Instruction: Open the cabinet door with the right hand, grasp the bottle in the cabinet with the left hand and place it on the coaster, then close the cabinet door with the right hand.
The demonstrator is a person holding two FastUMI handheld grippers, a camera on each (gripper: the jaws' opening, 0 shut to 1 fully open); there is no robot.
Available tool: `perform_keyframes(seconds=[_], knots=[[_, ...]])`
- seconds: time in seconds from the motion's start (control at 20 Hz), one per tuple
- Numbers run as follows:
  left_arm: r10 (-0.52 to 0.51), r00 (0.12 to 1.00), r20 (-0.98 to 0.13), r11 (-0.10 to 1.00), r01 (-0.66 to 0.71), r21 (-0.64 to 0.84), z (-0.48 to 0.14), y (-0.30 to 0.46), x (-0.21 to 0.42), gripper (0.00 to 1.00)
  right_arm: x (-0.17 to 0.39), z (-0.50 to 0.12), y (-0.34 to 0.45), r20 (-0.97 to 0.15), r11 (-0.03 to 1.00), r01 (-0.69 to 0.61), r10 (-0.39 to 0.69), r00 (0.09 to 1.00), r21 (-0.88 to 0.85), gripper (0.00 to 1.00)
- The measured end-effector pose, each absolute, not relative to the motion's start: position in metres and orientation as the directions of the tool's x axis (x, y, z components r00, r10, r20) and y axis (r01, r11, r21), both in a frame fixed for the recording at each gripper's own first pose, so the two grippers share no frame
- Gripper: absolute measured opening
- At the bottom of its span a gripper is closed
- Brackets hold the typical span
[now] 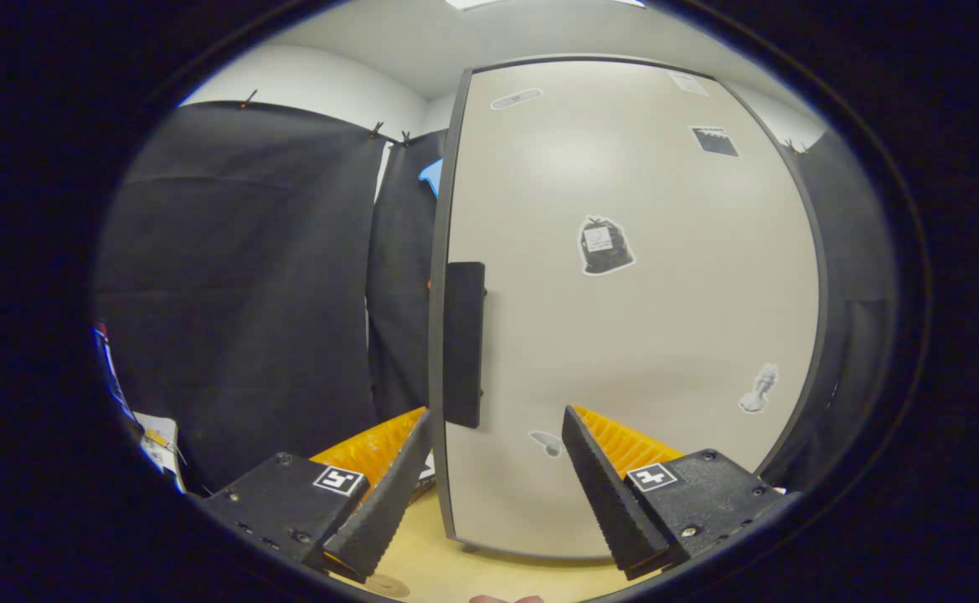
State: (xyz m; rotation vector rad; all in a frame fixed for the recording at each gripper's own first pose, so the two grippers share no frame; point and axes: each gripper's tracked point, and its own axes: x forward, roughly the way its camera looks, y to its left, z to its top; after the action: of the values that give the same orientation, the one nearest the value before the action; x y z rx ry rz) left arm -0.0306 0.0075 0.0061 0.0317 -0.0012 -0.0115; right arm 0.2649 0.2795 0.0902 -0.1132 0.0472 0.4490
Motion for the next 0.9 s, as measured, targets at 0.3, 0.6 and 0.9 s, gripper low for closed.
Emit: perform_keyframes(seconds=[0.3, 0.6, 0.9], knots=[[0.013, 1.0, 0.0, 1.0, -0.013, 0.022, 0.005, 0.024, -0.022, 0.94, 0.301, 0.096, 0.314, -0.094, 0.894, -0.43, 0.421, 0.902, -0.126, 0.99], [0.021, 1.0, -0.008, 1.0, -0.021, 0.009, 0.001, 0.033, -0.015, 0.94, 0.307, 0.106, 0.331, -0.068, 0.901, -0.402, 0.396, 0.916, -0.162, 0.85], [0.013, 1.0, -0.003, 1.0, -0.013, 0.01, 0.003, 0.032, -0.013, 0.94, 0.313, 0.104, 0.329, -0.048, 0.911, -0.38, 0.377, 0.925, -0.161, 0.62]])
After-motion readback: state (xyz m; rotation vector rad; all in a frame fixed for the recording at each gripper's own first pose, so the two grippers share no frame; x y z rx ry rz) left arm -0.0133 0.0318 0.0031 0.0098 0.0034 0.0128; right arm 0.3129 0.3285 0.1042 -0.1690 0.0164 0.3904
